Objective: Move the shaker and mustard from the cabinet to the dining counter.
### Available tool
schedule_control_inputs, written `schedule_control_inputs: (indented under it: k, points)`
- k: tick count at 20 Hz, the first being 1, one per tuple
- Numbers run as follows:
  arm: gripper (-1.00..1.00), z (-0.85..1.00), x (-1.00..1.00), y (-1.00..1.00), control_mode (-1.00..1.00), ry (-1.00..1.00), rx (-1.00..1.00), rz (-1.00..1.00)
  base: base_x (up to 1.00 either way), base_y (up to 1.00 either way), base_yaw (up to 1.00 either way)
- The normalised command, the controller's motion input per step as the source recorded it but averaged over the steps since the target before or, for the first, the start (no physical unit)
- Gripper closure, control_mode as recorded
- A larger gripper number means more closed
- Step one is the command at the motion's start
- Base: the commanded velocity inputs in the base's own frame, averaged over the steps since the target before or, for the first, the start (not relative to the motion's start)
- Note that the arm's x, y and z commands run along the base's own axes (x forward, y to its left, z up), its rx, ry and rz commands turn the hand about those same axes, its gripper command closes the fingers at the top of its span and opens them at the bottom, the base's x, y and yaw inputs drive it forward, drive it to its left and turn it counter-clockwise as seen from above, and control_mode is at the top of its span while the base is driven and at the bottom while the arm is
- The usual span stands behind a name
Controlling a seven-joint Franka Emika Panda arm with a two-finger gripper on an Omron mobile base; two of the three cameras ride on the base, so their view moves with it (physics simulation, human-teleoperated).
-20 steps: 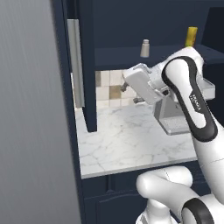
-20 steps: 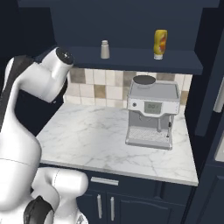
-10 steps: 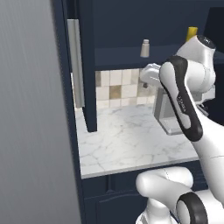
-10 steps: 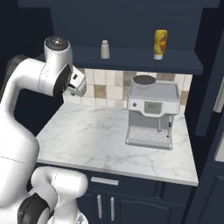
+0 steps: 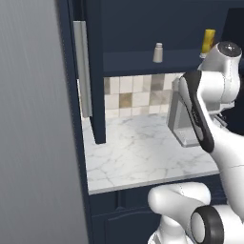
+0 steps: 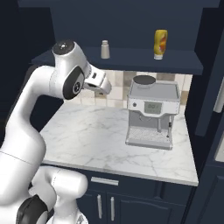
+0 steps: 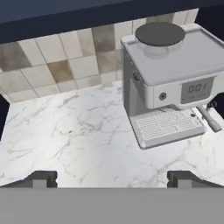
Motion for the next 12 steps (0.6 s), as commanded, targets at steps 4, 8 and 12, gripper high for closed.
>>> schedule_control_inputs:
  k: [4, 8, 12]
  points:
    - [-1.00, 0.12, 0.00, -0.90, -1.00, 0.00, -0.27, -0.07, 0.00, 0.00, 0.00]
    - [-1.00, 0.26, 0.00, -0.74, -1.00, 0.00, -0.14, -0.05, 0.00, 0.00, 0.00]
    - [-1.00, 0.39, 0.00, -0.36, -1.00, -0.02, 0.00, -0.03, 0.00, 0.00, 0.00]
